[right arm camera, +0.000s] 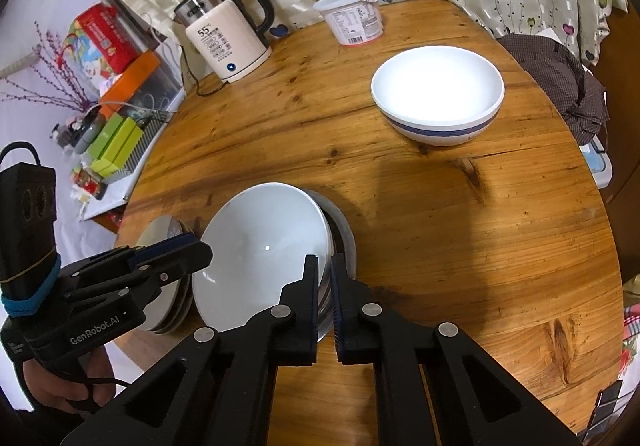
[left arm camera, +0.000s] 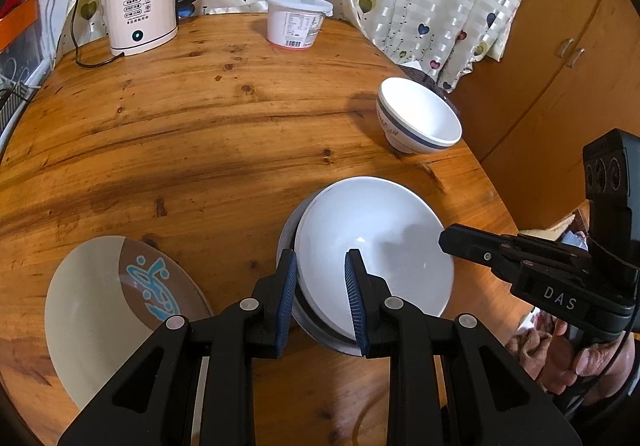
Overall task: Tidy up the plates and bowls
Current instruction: 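Open the right gripper and withdraw from the nested bowls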
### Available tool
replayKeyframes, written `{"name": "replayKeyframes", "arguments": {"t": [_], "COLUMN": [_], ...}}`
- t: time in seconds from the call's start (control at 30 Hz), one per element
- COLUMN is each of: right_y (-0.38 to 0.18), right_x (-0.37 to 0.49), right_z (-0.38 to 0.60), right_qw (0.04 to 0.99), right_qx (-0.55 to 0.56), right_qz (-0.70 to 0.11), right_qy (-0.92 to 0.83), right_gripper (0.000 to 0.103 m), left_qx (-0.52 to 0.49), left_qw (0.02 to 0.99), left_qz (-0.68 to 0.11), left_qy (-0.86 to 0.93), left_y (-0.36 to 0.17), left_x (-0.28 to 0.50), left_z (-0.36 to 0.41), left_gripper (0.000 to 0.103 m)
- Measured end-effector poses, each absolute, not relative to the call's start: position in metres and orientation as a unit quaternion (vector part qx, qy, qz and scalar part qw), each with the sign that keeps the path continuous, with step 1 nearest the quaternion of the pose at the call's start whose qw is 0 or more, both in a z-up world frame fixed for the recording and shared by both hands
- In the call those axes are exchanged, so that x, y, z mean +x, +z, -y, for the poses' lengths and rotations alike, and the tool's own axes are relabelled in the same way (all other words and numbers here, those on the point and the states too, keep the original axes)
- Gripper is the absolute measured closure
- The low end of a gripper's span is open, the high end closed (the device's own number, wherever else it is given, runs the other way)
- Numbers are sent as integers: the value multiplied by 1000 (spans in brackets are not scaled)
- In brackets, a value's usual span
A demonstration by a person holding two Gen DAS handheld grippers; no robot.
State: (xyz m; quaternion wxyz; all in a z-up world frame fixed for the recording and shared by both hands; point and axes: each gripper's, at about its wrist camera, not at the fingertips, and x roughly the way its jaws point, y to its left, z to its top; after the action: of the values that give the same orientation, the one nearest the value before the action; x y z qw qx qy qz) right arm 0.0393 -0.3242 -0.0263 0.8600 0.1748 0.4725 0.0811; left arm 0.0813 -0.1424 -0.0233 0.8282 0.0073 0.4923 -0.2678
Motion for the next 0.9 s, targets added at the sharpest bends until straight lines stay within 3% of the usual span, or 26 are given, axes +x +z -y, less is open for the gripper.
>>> {"name": "replayKeyframes", "arguments": {"t": [0.43,0.9], "right_y": [-13,4], "right_x": [35,33], "right_z": [330,338], "right_qw": [871,887], "right_qx": [176,170], "right_qz": [-452,-421], "right_qy": [75,82], "right_gripper": [95,70], "left_qx": [14,45], "left_qw": [838,851], "left_qz": [-478,-444], "left_qy": [-263,-276], "left_y": [-14,12], "left_x": [81,82], "left_z": [139,159], "left_gripper": [77,77]}}
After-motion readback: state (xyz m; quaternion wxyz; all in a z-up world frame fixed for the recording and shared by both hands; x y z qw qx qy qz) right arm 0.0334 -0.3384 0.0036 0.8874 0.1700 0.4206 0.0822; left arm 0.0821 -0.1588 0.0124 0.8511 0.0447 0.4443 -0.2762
